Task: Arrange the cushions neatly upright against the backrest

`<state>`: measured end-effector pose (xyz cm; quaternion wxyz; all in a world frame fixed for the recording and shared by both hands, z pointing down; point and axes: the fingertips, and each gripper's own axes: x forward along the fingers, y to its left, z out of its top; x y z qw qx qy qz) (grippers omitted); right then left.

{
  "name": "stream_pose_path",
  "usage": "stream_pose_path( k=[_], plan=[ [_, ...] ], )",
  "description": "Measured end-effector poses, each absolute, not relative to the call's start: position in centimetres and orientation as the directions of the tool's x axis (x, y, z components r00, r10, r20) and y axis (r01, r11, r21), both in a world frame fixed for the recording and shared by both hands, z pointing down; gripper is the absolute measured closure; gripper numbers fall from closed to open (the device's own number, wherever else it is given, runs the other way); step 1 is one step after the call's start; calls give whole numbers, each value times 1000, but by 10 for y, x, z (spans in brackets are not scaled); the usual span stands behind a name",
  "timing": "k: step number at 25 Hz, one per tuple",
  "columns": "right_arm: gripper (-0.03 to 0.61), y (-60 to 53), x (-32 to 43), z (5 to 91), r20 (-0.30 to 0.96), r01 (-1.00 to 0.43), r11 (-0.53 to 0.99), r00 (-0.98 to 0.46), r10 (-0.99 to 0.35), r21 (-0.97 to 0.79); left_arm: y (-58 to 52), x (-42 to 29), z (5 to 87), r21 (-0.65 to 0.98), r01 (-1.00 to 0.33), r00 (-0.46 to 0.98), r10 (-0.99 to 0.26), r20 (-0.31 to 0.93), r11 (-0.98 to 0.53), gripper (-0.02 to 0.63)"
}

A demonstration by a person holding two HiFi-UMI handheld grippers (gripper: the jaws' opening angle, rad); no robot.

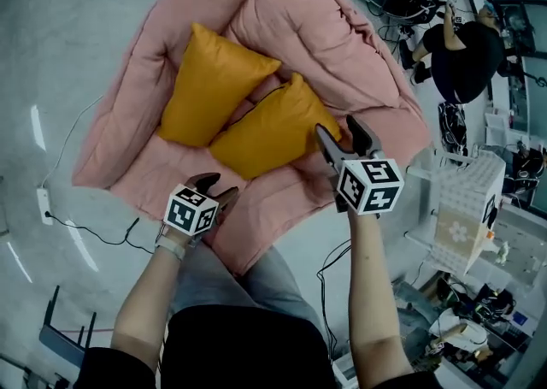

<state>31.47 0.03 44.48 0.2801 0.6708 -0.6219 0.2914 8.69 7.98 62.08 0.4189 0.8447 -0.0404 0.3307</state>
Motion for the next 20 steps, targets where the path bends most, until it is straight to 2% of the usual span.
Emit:
stream_pose_path(
  k=[5, 7, 9, 11, 13, 16, 20],
  plan=[
    [286, 22, 316, 389, 602, -965, -211, 77, -795, -156, 77, 91, 541, 644, -259, 828, 178, 532, -720, 374],
    [344, 32, 306, 368, 542, -943, -231, 67, -838, -240, 71, 93, 502, 604, -229, 853, 141, 502, -764, 398],
    [409, 44, 293, 349, 490, -929, -231, 63, -869, -290, 61, 93, 464, 555, -232, 878, 74, 473, -799, 461],
    [514, 59, 281, 327, 442, -924, -231, 77, -894, -304, 52, 94, 425, 533, -258, 897, 6, 443, -806, 574],
    [560, 74, 267, 302, 386, -924, -218, 86, -918, -314, 49, 97, 386, 529, -259, 915, -30, 402, -808, 595],
    [568, 83, 241, 269, 302, -929, -163, 59, -951, -333, 47, 104, 331, 466, -203, 943, -43, 331, -861, 600],
    [569, 59, 204, 252, 290, -924, -126, 18, -957, -360, 15, 99, 293, 384, -163, 952, -43, 302, -909, 600]
  ],
)
